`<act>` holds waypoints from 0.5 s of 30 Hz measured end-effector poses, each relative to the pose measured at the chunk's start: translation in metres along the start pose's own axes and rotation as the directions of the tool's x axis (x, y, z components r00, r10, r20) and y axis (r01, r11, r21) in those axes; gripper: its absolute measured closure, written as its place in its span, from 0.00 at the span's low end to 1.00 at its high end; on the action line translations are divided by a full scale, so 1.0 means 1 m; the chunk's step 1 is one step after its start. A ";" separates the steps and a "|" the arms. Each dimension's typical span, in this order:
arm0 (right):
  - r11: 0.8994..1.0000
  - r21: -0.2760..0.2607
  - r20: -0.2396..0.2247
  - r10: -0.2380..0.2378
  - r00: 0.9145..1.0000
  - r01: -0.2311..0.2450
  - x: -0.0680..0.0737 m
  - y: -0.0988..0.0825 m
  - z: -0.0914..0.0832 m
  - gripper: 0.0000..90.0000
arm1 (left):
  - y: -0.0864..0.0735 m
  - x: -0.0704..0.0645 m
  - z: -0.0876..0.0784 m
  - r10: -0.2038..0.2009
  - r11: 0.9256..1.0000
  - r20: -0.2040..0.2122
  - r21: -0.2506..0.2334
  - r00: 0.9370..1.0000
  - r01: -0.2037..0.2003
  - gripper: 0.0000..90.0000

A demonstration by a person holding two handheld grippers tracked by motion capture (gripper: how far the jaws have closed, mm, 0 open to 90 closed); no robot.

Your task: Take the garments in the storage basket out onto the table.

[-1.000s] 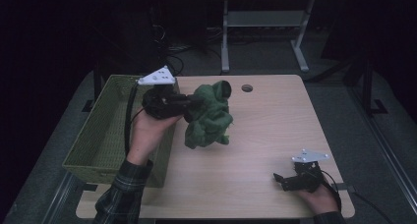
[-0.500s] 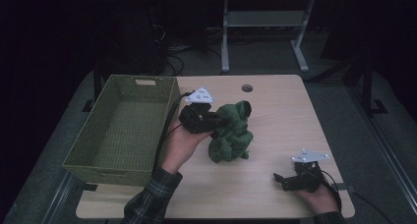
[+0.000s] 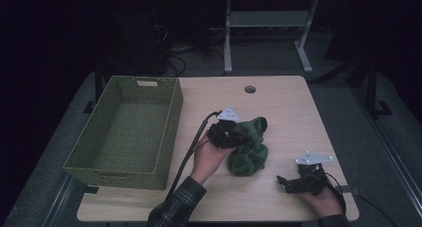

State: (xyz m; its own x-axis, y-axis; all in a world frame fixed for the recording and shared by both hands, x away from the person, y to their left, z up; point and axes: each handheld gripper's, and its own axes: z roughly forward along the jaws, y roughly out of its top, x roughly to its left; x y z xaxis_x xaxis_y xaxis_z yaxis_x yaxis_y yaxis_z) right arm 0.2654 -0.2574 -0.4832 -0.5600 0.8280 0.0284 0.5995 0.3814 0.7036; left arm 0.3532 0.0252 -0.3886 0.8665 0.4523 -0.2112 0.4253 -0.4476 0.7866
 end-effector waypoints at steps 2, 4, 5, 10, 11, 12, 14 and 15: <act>1.000 0.000 0.000 0.000 1.000 0.000 0.000 0.000 0.000 0.02 | -0.005 -0.001 0.011 -0.002 1.000 0.005 0.004 1.000 0.002 0.93; 1.000 0.003 -0.001 0.005 1.000 -0.005 0.000 0.000 0.000 0.02 | -0.009 0.001 0.021 -0.005 1.000 0.008 0.017 1.000 0.005 0.93; 1.000 0.003 -0.001 0.004 1.000 -0.004 0.000 0.000 0.000 0.02 | -0.010 0.003 0.027 0.000 1.000 0.012 0.030 1.000 0.000 0.93; 1.000 0.003 -0.001 0.006 1.000 -0.006 0.000 0.000 0.000 0.02 | -0.018 0.010 0.045 0.007 0.998 0.014 0.064 1.000 -0.008 0.92; 1.000 0.002 -0.001 0.006 1.000 -0.006 0.000 0.000 0.000 0.02 | -0.020 0.012 0.048 -0.005 0.998 0.015 0.066 1.000 0.004 0.92; 1.000 0.003 -0.001 0.004 1.000 -0.004 0.000 0.000 0.000 0.02 | -0.022 0.013 0.050 -0.012 0.997 0.016 0.070 1.000 0.011 0.92; 1.000 0.001 0.001 0.000 1.000 0.000 0.000 0.000 0.000 0.02 | -0.025 0.017 0.056 -0.019 0.997 0.019 0.081 1.000 0.017 0.92; 1.000 0.001 0.001 0.001 1.000 -0.001 0.000 0.000 0.000 0.02 | -0.026 0.018 0.058 -0.023 0.996 0.019 0.086 1.000 0.021 0.92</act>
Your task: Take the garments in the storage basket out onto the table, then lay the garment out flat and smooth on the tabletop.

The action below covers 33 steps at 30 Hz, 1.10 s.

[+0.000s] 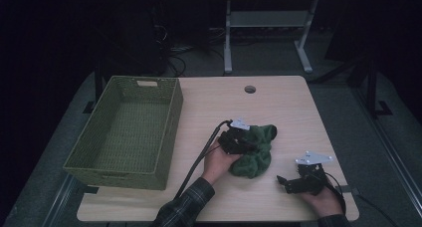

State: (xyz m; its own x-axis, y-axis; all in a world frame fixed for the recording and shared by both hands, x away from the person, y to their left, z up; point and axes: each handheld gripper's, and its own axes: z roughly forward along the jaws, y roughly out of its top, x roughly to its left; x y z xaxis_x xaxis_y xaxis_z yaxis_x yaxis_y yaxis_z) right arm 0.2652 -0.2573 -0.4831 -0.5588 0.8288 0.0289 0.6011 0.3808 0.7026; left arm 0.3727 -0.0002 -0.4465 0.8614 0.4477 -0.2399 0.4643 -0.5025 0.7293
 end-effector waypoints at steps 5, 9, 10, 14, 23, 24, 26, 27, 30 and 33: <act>1.000 -0.001 -0.001 -0.002 1.000 0.002 0.000 0.000 0.000 0.02 | -0.001 0.003 0.008 0.015 1.000 -0.005 0.020 1.000 -0.015 0.91; 1.000 -0.002 -0.001 -0.004 1.000 0.004 0.000 0.000 0.000 0.02 | 0.001 0.003 0.004 0.029 0.999 -0.010 0.013 1.000 -0.029 0.81; 1.000 -0.001 -0.001 -0.003 1.000 0.003 0.000 0.000 0.000 0.02 | 0.001 0.002 0.002 0.023 1.000 -0.009 0.007 1.000 -0.023 0.77; 1.000 -0.001 -0.001 -0.002 1.000 0.002 0.000 0.000 0.000 0.02 | 0.003 0.002 -0.008 0.031 1.000 -0.011 -0.005 0.999 -0.031 0.56; 1.000 -0.001 -0.001 -0.003 1.000 0.003 0.000 0.000 0.000 0.02 | 0.002 0.000 -0.036 0.072 0.997 -0.033 -0.011 0.997 -0.073 0.35; 1.000 -0.001 -0.001 -0.003 1.000 0.003 0.000 0.000 0.000 0.02 | 0.001 0.000 -0.039 0.072 0.997 -0.033 -0.014 0.997 -0.073 0.34; 1.000 -0.001 -0.001 -0.003 1.000 0.003 0.000 0.000 0.000 0.02 | -0.002 0.001 -0.047 0.071 0.997 -0.034 -0.020 0.997 -0.072 0.31; 1.000 0.000 -0.001 -0.004 1.000 0.004 0.000 0.000 0.000 0.02 | -0.003 0.001 -0.049 0.075 0.997 -0.039 -0.021 0.996 -0.076 0.29; 1.000 -0.001 -0.004 -0.005 1.000 0.005 0.000 0.000 0.000 0.02 | -0.010 0.003 -0.060 0.068 0.997 -0.047 -0.035 0.997 -0.070 0.27; 1.000 -0.002 -0.006 -0.008 1.000 0.008 0.000 0.000 0.000 0.02 | -0.017 0.005 -0.068 0.065 0.997 -0.056 -0.039 0.996 -0.067 0.25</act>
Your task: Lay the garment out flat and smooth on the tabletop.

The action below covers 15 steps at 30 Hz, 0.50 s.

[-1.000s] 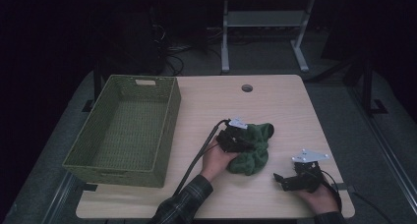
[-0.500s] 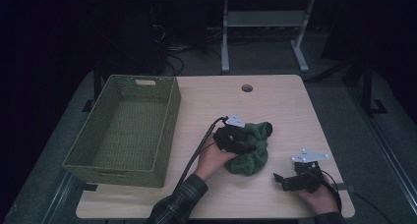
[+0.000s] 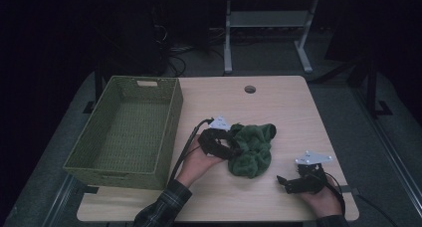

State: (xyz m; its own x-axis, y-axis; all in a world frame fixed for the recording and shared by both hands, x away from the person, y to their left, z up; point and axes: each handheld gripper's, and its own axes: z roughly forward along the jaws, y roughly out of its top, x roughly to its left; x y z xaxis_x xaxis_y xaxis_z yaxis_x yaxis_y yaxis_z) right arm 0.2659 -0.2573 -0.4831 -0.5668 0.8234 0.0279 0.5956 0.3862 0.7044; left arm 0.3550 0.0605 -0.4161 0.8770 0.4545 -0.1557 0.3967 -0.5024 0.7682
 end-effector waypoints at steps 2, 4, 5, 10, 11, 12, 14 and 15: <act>1.000 0.003 -0.001 -0.002 1.000 0.002 0.000 0.000 0.000 0.02 | -0.004 0.001 -0.005 0.000 1.000 -0.008 0.004 1.000 0.000 0.25; 1.000 0.016 -0.004 0.000 1.000 0.000 0.000 0.002 -0.001 0.05 | -0.010 0.003 -0.011 0.004 1.000 -0.021 0.007 1.000 -0.003 0.24; 1.000 0.019 -0.006 -0.001 1.000 0.001 0.000 0.003 -0.002 0.08 | -0.012 0.003 -0.013 0.000 1.000 -0.024 0.004 1.000 0.000 0.24; 1.000 -0.004 -0.013 -0.001 1.000 0.001 0.002 0.010 -0.012 0.16 | -0.029 0.004 -0.022 -0.011 1.000 -0.040 0.010 0.999 0.011 0.26; 1.000 -0.014 -0.019 -0.007 1.000 0.006 0.003 0.012 -0.014 0.16 | -0.032 0.004 -0.023 -0.017 1.000 -0.040 0.009 0.999 0.017 0.26; 1.000 -0.018 -0.024 -0.008 1.000 0.008 0.004 0.015 -0.016 0.17 | -0.036 0.005 -0.025 -0.018 1.000 -0.043 0.012 0.999 0.018 0.27; 1.000 -0.025 -0.041 -0.018 0.999 0.017 0.008 0.020 -0.019 0.20 | -0.042 0.005 -0.026 -0.022 1.000 -0.051 0.015 0.998 0.023 0.27; 0.999 -0.024 -0.050 -0.022 0.999 0.020 0.010 0.023 -0.019 0.21 | -0.046 0.005 -0.026 -0.023 1.000 -0.051 0.014 0.998 0.023 0.29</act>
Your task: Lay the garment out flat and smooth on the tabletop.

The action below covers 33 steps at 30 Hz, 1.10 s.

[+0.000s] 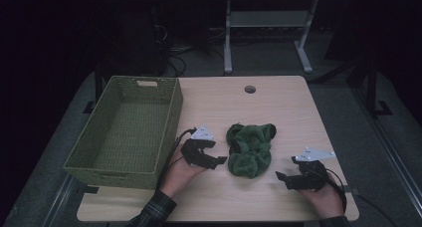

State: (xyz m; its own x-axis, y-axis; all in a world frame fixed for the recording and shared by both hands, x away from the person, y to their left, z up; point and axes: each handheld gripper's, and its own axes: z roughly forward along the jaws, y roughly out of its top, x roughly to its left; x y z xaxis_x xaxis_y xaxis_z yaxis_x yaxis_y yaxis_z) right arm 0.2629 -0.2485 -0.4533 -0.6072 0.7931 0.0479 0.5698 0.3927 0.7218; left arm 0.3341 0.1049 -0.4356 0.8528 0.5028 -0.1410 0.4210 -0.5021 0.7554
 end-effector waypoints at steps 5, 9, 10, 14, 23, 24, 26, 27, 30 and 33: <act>0.999 -0.007 -0.039 -0.040 0.998 0.040 0.009 0.015 -0.001 0.26 | -0.013 -0.002 0.001 0.008 1.000 -0.007 0.021 1.000 -0.008 0.29; 0.997 -0.034 -0.065 -0.067 0.996 0.065 0.017 0.029 -0.005 0.29 | -0.024 -0.008 0.003 0.037 0.998 -0.020 0.052 0.999 -0.036 0.29; 0.997 -0.044 -0.074 -0.072 0.995 0.069 0.019 0.033 -0.006 0.29 | -0.026 -0.009 0.003 0.035 0.998 -0.021 0.054 0.999 -0.034 0.29; 0.992 -0.079 -0.110 -0.104 0.988 0.096 0.029 0.049 -0.006 0.33 | -0.035 -0.010 0.004 0.047 0.996 -0.025 0.072 0.999 -0.045 0.29; 0.982 -0.081 -0.183 -0.182 0.966 0.169 0.056 0.081 0.009 0.47 | -0.045 -0.015 0.006 0.050 0.997 -0.032 0.068 0.998 -0.048 0.29; 0.982 -0.079 -0.193 -0.186 0.964 0.173 0.059 0.085 0.011 0.48 | -0.046 -0.015 0.006 0.054 0.996 -0.033 0.070 0.998 -0.051 0.29; 0.979 -0.072 -0.210 -0.201 0.957 0.189 0.065 0.090 0.016 0.52 | -0.046 -0.016 0.006 0.059 0.996 -0.035 0.070 0.998 -0.056 0.29; 0.979 -0.069 -0.218 -0.203 0.955 0.192 0.068 0.093 0.019 0.53 | -0.047 -0.016 0.006 0.062 0.996 -0.038 0.067 0.997 -0.059 0.29; 0.975 -0.060 -0.235 -0.221 0.946 0.213 0.076 0.099 0.028 0.57 | -0.049 -0.018 0.007 0.064 0.997 -0.049 0.049 0.997 -0.062 0.29; 0.972 -0.043 -0.248 -0.235 0.940 0.232 0.082 0.103 0.038 0.60 | -0.051 -0.020 0.009 0.109 0.993 -0.077 0.046 0.991 -0.106 0.29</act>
State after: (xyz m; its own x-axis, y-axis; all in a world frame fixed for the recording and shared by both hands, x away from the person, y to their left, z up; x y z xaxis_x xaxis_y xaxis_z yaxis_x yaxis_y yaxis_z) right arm 0.2928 -0.1256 -0.4012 -0.8419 0.5377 0.0462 0.3892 0.5456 0.7422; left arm 0.2980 0.1145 -0.4769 0.8673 0.4977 -0.0079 0.3422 -0.5846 0.7357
